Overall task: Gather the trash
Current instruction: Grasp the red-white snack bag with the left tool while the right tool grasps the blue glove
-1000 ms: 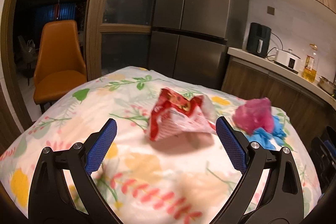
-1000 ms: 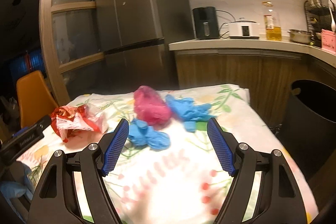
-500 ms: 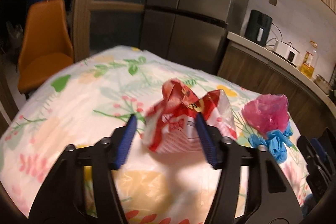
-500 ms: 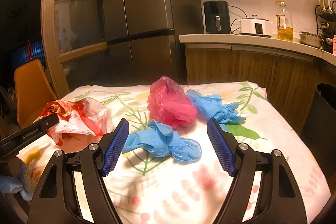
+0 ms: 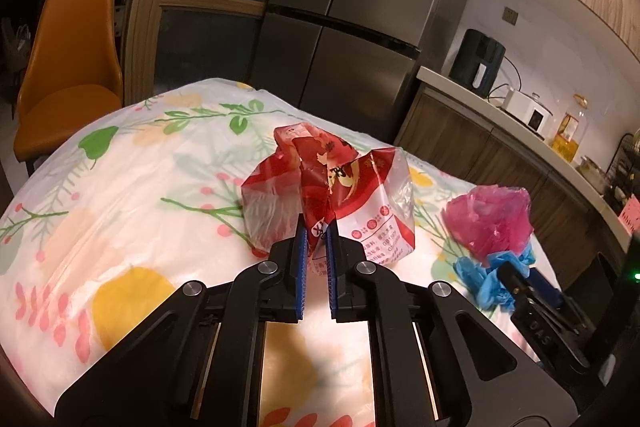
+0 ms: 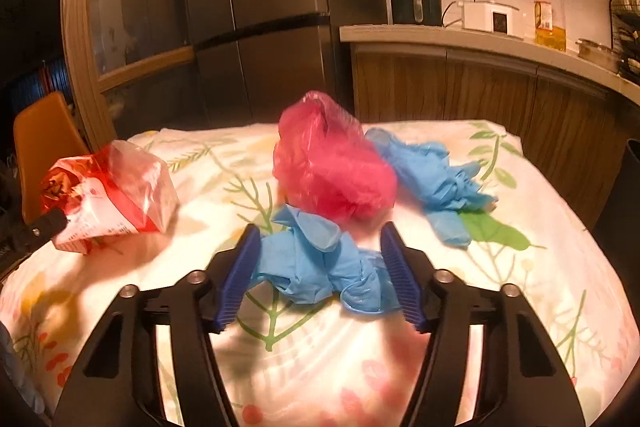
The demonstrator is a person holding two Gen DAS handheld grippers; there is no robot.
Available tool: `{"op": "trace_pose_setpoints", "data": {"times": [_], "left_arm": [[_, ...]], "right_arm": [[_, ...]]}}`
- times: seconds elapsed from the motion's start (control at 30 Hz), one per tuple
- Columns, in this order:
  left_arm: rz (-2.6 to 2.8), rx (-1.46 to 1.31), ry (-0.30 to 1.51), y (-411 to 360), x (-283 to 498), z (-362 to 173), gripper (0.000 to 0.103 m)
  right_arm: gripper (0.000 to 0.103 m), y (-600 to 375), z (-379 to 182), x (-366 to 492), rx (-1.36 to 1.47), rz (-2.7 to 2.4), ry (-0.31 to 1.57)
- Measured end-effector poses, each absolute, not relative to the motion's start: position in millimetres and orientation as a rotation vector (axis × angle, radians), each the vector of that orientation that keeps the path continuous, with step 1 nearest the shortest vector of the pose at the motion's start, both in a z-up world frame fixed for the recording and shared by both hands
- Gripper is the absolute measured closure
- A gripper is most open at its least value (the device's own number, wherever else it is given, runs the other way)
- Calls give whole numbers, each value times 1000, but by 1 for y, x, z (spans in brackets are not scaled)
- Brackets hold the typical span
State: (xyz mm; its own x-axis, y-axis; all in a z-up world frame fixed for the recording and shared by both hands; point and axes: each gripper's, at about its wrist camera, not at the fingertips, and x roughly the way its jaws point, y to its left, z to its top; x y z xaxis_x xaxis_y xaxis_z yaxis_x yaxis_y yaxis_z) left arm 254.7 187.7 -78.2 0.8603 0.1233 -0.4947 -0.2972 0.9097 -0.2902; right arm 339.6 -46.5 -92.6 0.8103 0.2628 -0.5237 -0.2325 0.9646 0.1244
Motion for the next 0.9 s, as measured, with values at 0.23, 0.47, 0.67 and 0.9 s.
{"op": "trace_pose_setpoints", "data": {"times": [0.23,0.47,0.67,0.9], "left_arm": [[219,-392,483,190,250,-78,96],[235,-386,474,186,236,-73,97],[239,-365,452,173,216,-62,98],[205,-365,410,149,190,-42,99]], "right_arm": [[77,-42,-103,346,53,300,621],[97,-41,-92,333,39,326,591],[98,-57,-68,301,43,318,522],[98,-90,-38,267,75,288,470]]}}
